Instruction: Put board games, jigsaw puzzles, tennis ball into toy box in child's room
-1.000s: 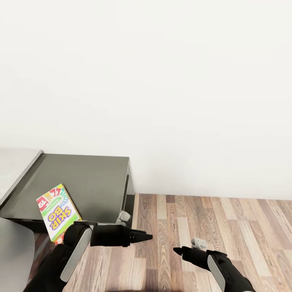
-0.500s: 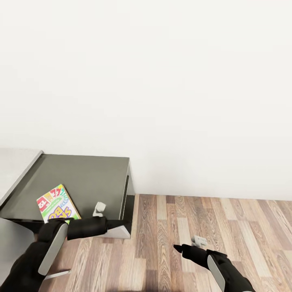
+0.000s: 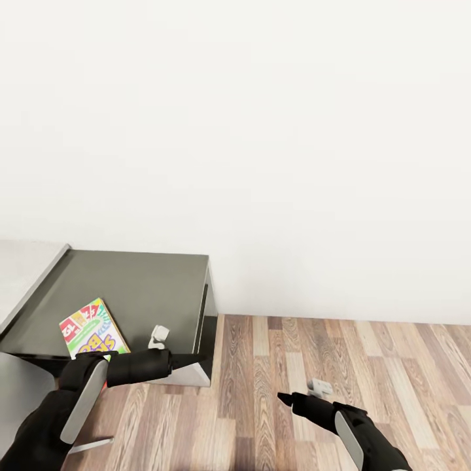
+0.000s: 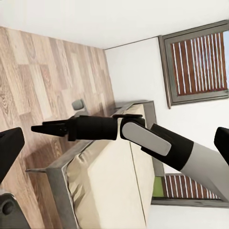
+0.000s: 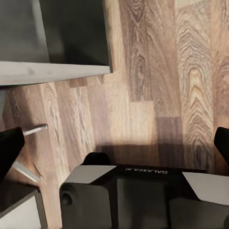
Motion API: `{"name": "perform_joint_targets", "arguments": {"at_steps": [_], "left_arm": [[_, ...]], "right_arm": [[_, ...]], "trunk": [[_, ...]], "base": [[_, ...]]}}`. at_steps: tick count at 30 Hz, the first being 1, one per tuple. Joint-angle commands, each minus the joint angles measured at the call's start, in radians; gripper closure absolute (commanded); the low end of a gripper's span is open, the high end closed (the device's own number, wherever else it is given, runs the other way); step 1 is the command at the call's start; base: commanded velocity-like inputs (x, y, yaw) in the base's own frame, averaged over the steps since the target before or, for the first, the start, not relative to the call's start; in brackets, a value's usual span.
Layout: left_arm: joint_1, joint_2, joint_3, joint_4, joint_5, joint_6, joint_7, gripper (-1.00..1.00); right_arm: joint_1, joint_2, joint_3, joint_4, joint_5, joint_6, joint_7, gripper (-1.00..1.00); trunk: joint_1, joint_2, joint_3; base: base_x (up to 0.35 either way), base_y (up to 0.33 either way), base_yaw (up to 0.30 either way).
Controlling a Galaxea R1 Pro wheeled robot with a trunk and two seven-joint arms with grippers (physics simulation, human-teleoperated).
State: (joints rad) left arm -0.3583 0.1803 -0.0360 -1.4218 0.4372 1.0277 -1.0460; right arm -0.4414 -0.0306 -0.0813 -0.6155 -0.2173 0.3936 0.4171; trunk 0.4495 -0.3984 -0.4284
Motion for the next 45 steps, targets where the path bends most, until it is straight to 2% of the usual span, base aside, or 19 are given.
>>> {"name": "perform_joint_targets", "arguments": {"at_steps": [1,12,25,33,45], "left_arm": [[-0.001,0.001,-0.001,0.0,0.001,0.004,-0.002,-1.0],[-0.001,0.001,-0.001,0.0,0.001,0.002,-0.002,-1.0],[-0.001,0.0,-0.005,-0.002,0.002,0.002,-0.003,-1.0],[-0.001,0.001,-0.001,-0.002,0.002,0.002,-0.003,-1.0],[-0.001,0.002,-0.001,-0.002,0.002,0.0,-0.003,-1.0]], "right_arm": [[0.0,0.0,-0.004,-0.001,-0.007,0.009,0.007,-1.0],[0.0,0.0,-0.006,-0.003,-0.013,0.009,0.015,-1.0],[0.003,0.0,-0.002,-0.002,-0.008,0.005,0.015,-1.0],[0.003,-0.001,-0.003,0.005,-0.003,-0.067,0.016,-1.0],[0.003,-0.002,-0.003,0.009,-0.001,-0.081,0.016,-1.0]], "trunk": [[0.001,-0.002,-0.001],[0.001,-0.002,0.001],[0.001,-0.002,0.021],[0.001,-0.002,0.034],[0.001,-0.002,0.054]], "base": [[0.0,0.0,0.0],[0.0,0.0,0.0],[0.0,0.0,0.0],[0.0,0.0,0.0],[-0.003,0.0,0.0]]}}
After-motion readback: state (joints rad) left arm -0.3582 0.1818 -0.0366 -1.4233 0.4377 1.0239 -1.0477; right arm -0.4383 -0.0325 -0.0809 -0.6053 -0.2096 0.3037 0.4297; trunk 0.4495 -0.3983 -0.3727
